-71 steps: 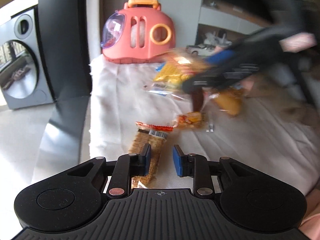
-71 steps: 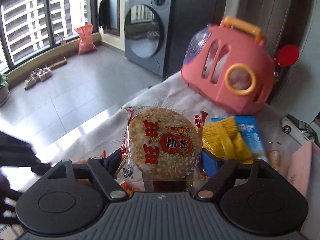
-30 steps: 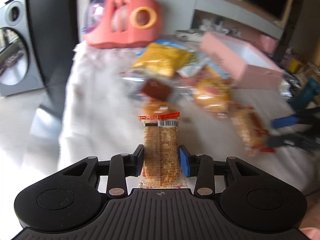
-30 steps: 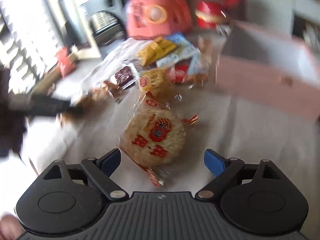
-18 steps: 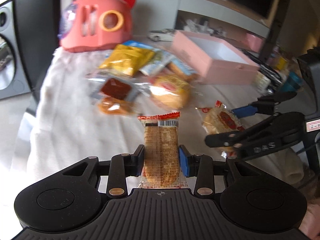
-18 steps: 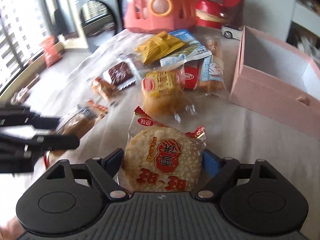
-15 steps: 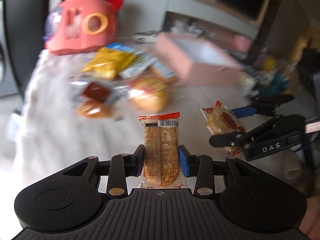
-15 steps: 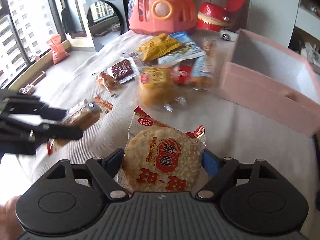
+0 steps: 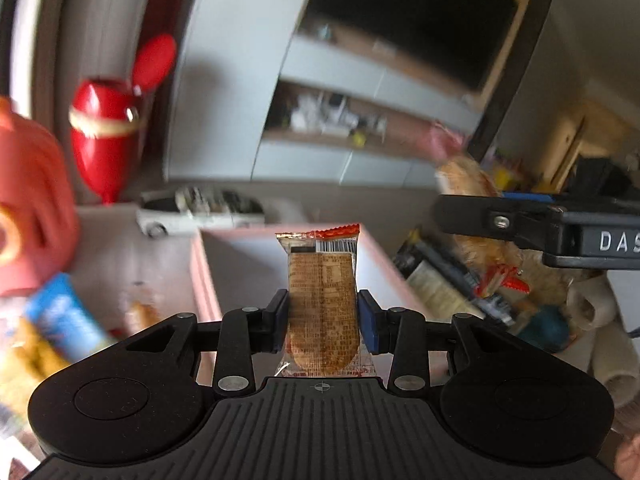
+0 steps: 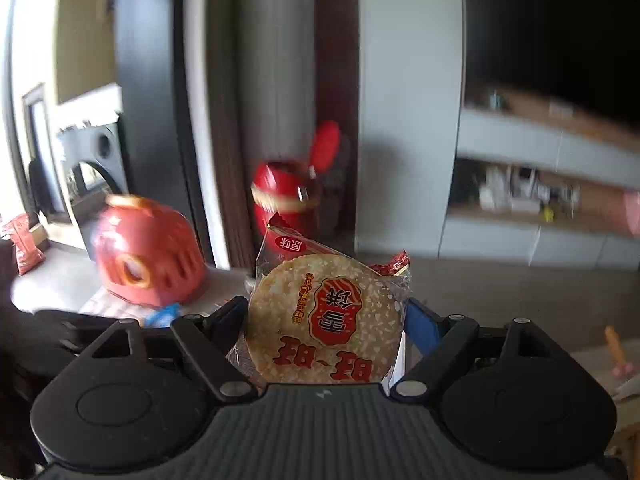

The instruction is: Organize snacks

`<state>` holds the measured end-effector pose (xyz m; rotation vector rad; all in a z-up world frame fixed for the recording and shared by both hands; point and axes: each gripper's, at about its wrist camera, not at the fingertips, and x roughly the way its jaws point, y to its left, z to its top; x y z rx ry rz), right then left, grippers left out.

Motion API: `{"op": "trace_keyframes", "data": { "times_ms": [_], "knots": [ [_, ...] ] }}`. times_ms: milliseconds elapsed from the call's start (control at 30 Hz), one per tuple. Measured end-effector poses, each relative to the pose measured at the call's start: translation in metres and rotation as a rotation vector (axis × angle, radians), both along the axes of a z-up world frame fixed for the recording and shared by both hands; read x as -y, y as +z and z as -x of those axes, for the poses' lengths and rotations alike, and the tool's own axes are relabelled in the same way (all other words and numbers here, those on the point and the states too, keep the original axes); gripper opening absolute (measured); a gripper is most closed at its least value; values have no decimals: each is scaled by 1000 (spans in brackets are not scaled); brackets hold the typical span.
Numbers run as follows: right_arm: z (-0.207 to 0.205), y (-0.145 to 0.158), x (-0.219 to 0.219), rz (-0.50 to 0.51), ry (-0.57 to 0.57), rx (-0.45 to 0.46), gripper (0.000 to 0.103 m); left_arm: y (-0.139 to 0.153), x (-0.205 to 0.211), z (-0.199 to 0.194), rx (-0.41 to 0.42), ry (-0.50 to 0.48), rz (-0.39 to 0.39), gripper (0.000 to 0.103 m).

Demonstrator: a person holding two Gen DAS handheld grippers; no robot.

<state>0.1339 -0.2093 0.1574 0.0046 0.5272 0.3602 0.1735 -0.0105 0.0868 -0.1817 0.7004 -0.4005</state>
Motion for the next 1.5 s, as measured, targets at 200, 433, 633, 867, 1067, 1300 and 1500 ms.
{"op": "trace_keyframes", "data": {
  "times_ms": [200, 433, 633, 867, 1067, 1300, 1500],
  "knots": [
    [-85, -61, -6, -3, -45, -210, 83, -43, 4, -44, -50, -12, -58, 43],
    [-144, -113, -27, 28, -53, -386, 84, -28, -38, -21, 9, 30, 33, 43],
    [-146, -116, -38, 12, 9, -414, 84, -15, -83, 18, 86, 183, 149, 43],
    [-82, -90, -13, -172, -17, -150, 89, -30, -111, 57, 57, 218, 49, 43],
    [7, -90, -34, -51, 95, -56, 91, -48, -127, 82, 23, 315, 81, 43],
    [77, -130, -51, 4, 195, -58, 94, -54, -95, 135, 61, 193, -67, 43],
    [62, -155, -68, 35, 164, -103, 95, -73, -78, 160, 78, 194, -304, 43]
  ]
}}
